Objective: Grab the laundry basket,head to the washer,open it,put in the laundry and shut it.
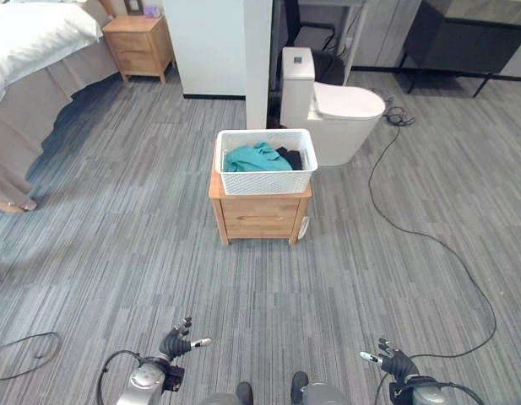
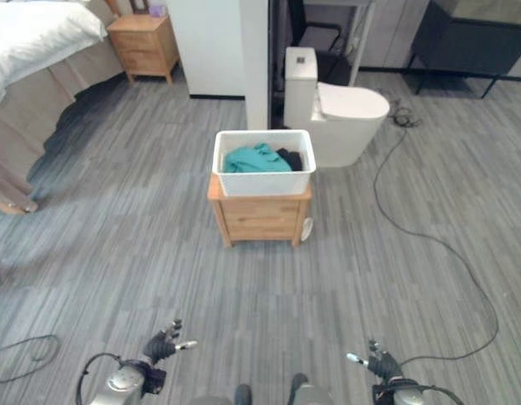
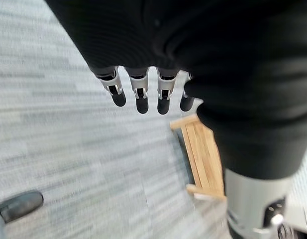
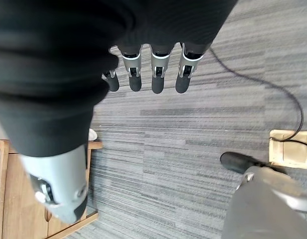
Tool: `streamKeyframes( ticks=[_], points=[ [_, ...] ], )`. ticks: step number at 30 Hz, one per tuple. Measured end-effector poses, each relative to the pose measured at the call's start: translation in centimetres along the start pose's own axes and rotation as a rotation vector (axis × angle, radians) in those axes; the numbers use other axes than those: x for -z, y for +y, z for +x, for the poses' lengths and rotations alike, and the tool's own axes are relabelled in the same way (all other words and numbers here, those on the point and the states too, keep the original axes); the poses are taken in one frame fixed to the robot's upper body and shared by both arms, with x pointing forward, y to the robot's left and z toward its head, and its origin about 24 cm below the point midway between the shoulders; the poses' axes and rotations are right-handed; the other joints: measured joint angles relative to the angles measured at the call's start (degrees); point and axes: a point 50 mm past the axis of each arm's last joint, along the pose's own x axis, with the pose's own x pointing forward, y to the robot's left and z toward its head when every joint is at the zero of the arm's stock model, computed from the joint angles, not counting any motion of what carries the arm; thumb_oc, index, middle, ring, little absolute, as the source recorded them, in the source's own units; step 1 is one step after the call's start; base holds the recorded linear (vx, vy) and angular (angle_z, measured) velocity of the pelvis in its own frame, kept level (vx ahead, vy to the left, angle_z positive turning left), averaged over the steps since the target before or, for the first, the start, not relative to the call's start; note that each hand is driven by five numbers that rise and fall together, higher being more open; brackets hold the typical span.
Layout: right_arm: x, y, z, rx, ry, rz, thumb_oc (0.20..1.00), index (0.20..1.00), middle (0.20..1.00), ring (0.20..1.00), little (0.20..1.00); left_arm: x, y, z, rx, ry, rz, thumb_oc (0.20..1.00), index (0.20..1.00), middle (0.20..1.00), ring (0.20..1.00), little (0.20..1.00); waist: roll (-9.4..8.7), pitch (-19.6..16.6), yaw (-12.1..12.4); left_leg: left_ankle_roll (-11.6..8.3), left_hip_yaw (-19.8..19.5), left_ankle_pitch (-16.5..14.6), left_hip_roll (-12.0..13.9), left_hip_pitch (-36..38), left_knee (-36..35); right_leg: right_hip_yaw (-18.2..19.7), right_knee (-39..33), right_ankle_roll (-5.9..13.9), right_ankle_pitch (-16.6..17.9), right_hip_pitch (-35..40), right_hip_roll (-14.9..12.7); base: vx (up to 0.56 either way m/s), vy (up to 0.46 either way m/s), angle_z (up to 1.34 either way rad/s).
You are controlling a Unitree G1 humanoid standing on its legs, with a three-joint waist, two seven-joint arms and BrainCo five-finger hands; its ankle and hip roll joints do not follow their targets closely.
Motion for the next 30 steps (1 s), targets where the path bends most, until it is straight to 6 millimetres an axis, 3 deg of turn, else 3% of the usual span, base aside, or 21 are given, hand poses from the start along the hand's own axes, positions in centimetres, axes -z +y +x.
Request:
streamKeyframes(
  ticks=[9,12,14,16,17,18,21,24,25,26,27,28,29,30],
  points=[
    [-0.6,0.3,0.1,-0.010,-0.029,0.028,1.000,1.000,1.000,1.000,1.000,-0.1,0.1,-0.1,0.001,-0.008,0.010,1.000,1.000,1.000,1.000,1.000,-0.64,-0.27,-0.05,0.89,-1.45,-0.63,-0.71,-1.55,0.90,-0.94,3.53,0.42,-0.22,-2.03,-1.05,0.03,0.036,0.08],
    [-1.0,0.3,0.2,-0.008,-0.045,0.026,1.000,1.000,1.000,1.000,1.000,-0.7,0.1,-0.4,0.006,-0.045,0.016,1.000,1.000,1.000,1.000,1.000,-1.13,-0.19,-0.10,1.91,-2.03,-1.01,-0.52,-0.78,0.84,0.62,15.47,2.41,1.42,-7.53,-2.35,0.13,0.024,0.08],
    [-1.9,0.2,0.1,-0.010,-0.084,0.018,1.000,1.000,1.000,1.000,1.000,-0.5,0.4,-0.8,0.001,-0.050,0.021,1.000,1.000,1.000,1.000,1.000,-1.17,0.30,-0.12,3.50,-2.68,-1.89,-0.79,-0.25,0.71,0.98,19.33,3.72,-0.04,-11.16,-2.30,0.18,-0.020,-0.14],
    [-3.6,-0.1,-0.1,0.002,-0.171,0.025,1.000,1.000,1.000,1.000,1.000,0.1,0.6,-1.1,-0.008,-0.030,0.013,1.000,1.000,1.000,1.000,1.000,-1.38,0.46,-0.42,3.99,-2.54,-1.82,-0.75,-0.82,0.78,-1.62,13.21,3.22,-0.52,-12.46,-2.57,0.25,-0.110,-0.08],
    [-4.0,-0.4,-0.1,0.015,-0.185,0.023,1.000,1.000,1.000,1.000,1.000,0.3,0.5,-1.0,-0.007,-0.020,0.006,1.000,1.000,1.000,1.000,1.000,-1.20,0.73,-0.91,3.18,-2.71,-2.38,-0.80,-0.88,0.86,-2.26,8.80,3.54,0.42,-13.76,-2.94,0.32,-0.132,0.13],
    [-4.9,-1.1,-0.2,0.024,-0.213,0.002,1.000,1.000,1.000,1.000,1.000,0.4,0.5,-0.7,-0.016,-0.006,-0.009,1.000,1.000,1.000,1.000,1.000,-1.15,1.16,-1.33,3.24,-3.03,-2.65,-0.81,-0.79,0.94,-1.77,0.38,4.11,2.52,-15.31,-2.93,0.29,-0.113,0.14],
    [-4.6,-1.4,-0.6,0.024,-0.214,-0.011,1.000,1.000,1.000,1.000,1.000,0.9,0.3,-0.8,-0.024,0.012,-0.067,1.000,1.000,1.000,1.000,1.000,-1.21,1.67,-2.17,2.07,-4.69,-5.03,-0.78,2.04,0.89,0.95,-5.31,4.55,5.37,-16.95,-2.87,0.31,-0.125,0.26],
    [-3.6,-2.3,-1.3,0.040,-0.189,-0.032,1.000,1.000,1.000,1.000,1.000,1.7,-0.2,-1.1,-0.017,0.031,-0.112,1.000,1.000,1.000,1.000,1.000,-1.62,1.40,-2.54,0.14,-5.98,-8.40,-0.29,5.42,1.62,-1.02,-4.95,4.02,7.01,-15.59,-2.72,0.33,-0.157,0.32],
    [-2.9,-3.2,-1.9,0.056,-0.175,-0.043,1.000,1.000,1.000,1.000,1.000,2.8,-0.5,-1.6,-0.015,0.065,-0.121,1.000,1.000,1.000,1.000,1.000,-0.89,0.42,-3.34,-1.61,-7.78,-11.06,1.26,7.88,1.71,-0.71,-3.38,1.72,9.17,-13.51,-1.14,0.32,-0.192,0.53],
    [-2.6,-3.8,-2.2,0.070,-0.162,-0.050,1.000,1.000,1.000,1.000,1.000,3.4,-0.9,-1.8,-0.009,0.085,-0.129,1.000,1.000,1.000,1.000,1.000,0.39,-0.15,-3.77,-2.69,-9.00,-11.65,2.76,8.66,2.62,-0.45,-2.53,1.25,9.17,-12.80,0.36,0.20,-0.145,0.73],
    [-2.4,-4.2,-2.3,0.089,-0.154,-0.041,1.000,1.000,1.000,1.000,1.000,3.9,-1.2,-1.7,-0.007,0.106,-0.141,1.000,1.000,1.000,1.000,1.000,0.99,-0.42,-4.74,-4.10,-9.08,-11.83,3.68,7.25,7.13,-0.83,-2.04,-0.55,7.78,-11.79,1.53,0.20,-0.231,0.55],
    [-2.5,-4.2,-2.2,0.092,-0.157,-0.036,1.000,1.000,1.000,1.000,1.000,4.3,-1.3,-1.5,-0.017,0.135,-0.169,1.000,1.000,1.000,1.000,1.000,0.41,-0.38,-5.00,-6.98,-8.38,-10.46,4.05,3.47,15.60,-1.21,-2.76,-1.94,7.59,-10.26,1.87,0.11,-0.242,0.25],
    [-3.2,-4.3,-2.1,0.091,-0.179,-0.043,1.000,1.000,1.000,1.000,1.000,4.6,-1.5,-1.5,-0.017,0.153,-0.183,1.000,1.000,1.000,1.000,1.000,0.08,-0.70,-4.71,-10.00,-8.63,-8.32,4.06,0.55,22.48,-1.28,-3.78,-5.04,8.65,-9.21,2.43,0.14,-0.324,0.02],
    [-3.9,-4.5,-2.1,0.096,-0.201,-0.053,1.000,1.000,1.000,1.000,1.000,5.0,-1.7,-1.6,-0.019,0.170,-0.199,1.000,1.000,1.000,1.000,1.000,0.00,-0.47,-4.56,-13.12,-9.02,-4.75,4.37,-3.78,30.36,-1.36,-3.99,-6.62,7.48,-8.44,3.17,0.03,-0.172,0.05]
  ],
)
